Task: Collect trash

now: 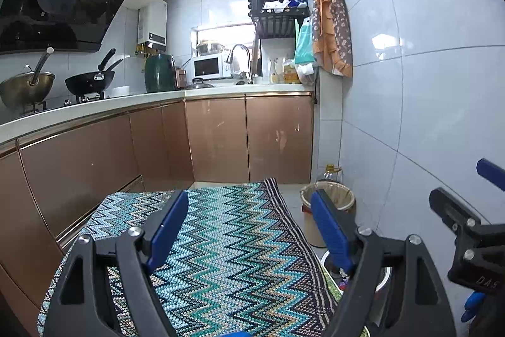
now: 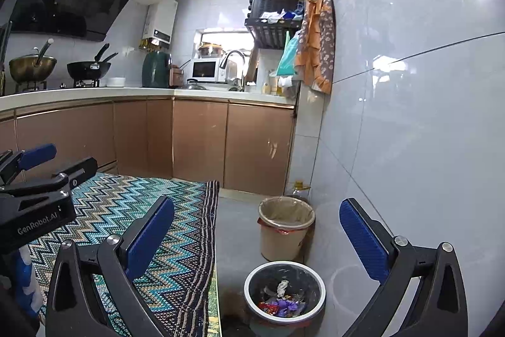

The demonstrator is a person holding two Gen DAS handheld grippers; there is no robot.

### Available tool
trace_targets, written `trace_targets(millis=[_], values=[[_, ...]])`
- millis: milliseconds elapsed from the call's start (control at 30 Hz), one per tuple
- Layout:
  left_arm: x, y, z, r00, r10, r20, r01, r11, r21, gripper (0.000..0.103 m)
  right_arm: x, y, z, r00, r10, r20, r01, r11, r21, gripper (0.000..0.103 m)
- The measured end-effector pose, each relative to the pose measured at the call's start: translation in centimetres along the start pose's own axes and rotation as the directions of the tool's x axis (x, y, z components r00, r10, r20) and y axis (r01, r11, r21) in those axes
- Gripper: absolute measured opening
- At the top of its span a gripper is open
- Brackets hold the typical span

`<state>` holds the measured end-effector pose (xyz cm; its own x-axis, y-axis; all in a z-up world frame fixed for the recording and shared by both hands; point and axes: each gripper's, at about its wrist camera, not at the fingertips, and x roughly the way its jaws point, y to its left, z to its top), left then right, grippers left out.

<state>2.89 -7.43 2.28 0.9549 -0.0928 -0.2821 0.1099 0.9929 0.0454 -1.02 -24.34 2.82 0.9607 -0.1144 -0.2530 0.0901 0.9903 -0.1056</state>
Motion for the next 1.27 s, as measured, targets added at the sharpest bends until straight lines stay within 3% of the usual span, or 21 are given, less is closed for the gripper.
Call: trace_targets(millis=[533, 1267], values=[[3.8, 0.7, -1.1, 0.999, 0.019, -0.032, -0.019, 1.0, 0.012, 0.079, 3.4, -0.1, 0.3, 0.999, 0.03, -0.025, -0.03, 0.999, 0.01, 0.103], [4.4, 1.7, -0.7, 0.998, 0.059, -0.013, -0.059, 0.998, 0.005, 0.079, 5.0, 0.0, 0.0, 0.998, 0.039, -0.047, -0.038, 0.999, 0.016, 0.103]])
